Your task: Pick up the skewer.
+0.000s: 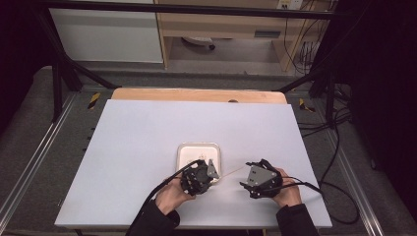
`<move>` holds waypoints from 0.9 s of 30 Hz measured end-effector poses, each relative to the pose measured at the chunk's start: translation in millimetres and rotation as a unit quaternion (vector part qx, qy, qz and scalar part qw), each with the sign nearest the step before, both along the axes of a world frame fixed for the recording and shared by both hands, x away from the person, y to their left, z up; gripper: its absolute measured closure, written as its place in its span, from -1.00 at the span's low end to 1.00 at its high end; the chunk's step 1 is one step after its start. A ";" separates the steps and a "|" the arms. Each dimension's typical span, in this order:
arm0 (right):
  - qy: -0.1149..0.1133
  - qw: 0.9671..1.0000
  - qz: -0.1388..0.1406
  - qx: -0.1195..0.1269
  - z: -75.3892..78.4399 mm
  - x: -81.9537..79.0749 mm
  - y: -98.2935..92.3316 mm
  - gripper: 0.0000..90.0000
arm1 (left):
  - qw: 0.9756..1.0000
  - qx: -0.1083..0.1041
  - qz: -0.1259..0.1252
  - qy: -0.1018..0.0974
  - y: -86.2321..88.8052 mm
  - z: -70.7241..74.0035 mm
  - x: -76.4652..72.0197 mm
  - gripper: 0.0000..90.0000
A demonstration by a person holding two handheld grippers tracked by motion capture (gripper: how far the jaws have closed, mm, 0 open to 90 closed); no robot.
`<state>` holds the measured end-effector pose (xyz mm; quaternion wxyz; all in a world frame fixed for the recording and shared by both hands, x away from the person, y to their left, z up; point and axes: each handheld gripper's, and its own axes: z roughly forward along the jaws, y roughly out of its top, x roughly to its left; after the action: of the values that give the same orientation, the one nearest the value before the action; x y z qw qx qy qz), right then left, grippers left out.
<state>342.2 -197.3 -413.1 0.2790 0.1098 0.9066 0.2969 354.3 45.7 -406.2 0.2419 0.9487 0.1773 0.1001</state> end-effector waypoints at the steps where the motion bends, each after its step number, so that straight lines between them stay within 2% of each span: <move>1: 0.007 1.000 -0.007 0.015 0.4 0.7 -2.3 -0.32 | 1.000 -0.007 0.005 -0.001 2.6 0.0 -0.5 0.95; 4: 0.031 0.998 -0.026 0.055 0.8 2.9 -9.0 -0.38 | 0.999 -0.028 0.017 -0.006 10.9 0.0 -2.8 0.95; 7: 0.051 0.993 -0.047 0.093 -0.4 4.2 -16.0 -0.39 | 0.998 -0.049 0.027 -0.009 18.7 -0.2 -5.5 0.95; 13: 0.097 0.981 -0.088 0.145 -3.7 7.0 -24.0 -0.52 | 0.995 -0.084 0.047 -0.023 30.9 -1.1 -12.7 0.95; 14: 0.108 0.977 -0.100 0.157 -4.8 6.9 -25.1 -0.57 | 0.994 -0.089 0.052 -0.026 32.7 -1.1 -14.4 0.95; 15: 0.108 0.977 -0.100 0.157 -4.8 6.9 -25.1 -0.57 | 0.993 -0.097 0.057 -0.029 34.6 -0.8 -16.0 0.95; 18: 0.126 0.970 -0.115 0.175 -5.8 7.1 -24.7 -0.62 | 0.990 -0.116 0.068 -0.038 40.4 0.4 -20.7 0.95; 19: 0.136 0.965 -0.118 0.189 -6.4 6.8 -24.1 -0.63 | 0.989 -0.122 0.071 -0.039 42.3 0.5 -22.0 0.95; 20: 0.136 0.965 -0.118 0.189 -6.4 6.8 -24.1 -0.63 | 0.988 -0.127 0.074 -0.043 44.3 0.4 -23.5 0.95; 22: 0.145 0.961 -0.118 0.202 -6.7 6.7 -22.6 -0.66 | 0.987 -0.134 0.080 -0.045 48.7 0.1 -25.5 0.95; 23: 0.145 0.961 -0.118 0.202 -6.7 6.7 -22.6 -0.66 | 0.986 -0.139 0.085 -0.047 50.9 -0.2 -26.5 0.95; 27: 0.151 0.956 -0.119 0.223 -6.1 7.9 -19.9 -0.69 | 0.982 -0.152 0.099 -0.049 60.0 -1.0 -27.4 0.95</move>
<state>350.1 -217.1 -419.2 0.1406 0.3202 0.8293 0.4358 326.8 105.6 -407.2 0.3803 0.8728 0.2711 0.1417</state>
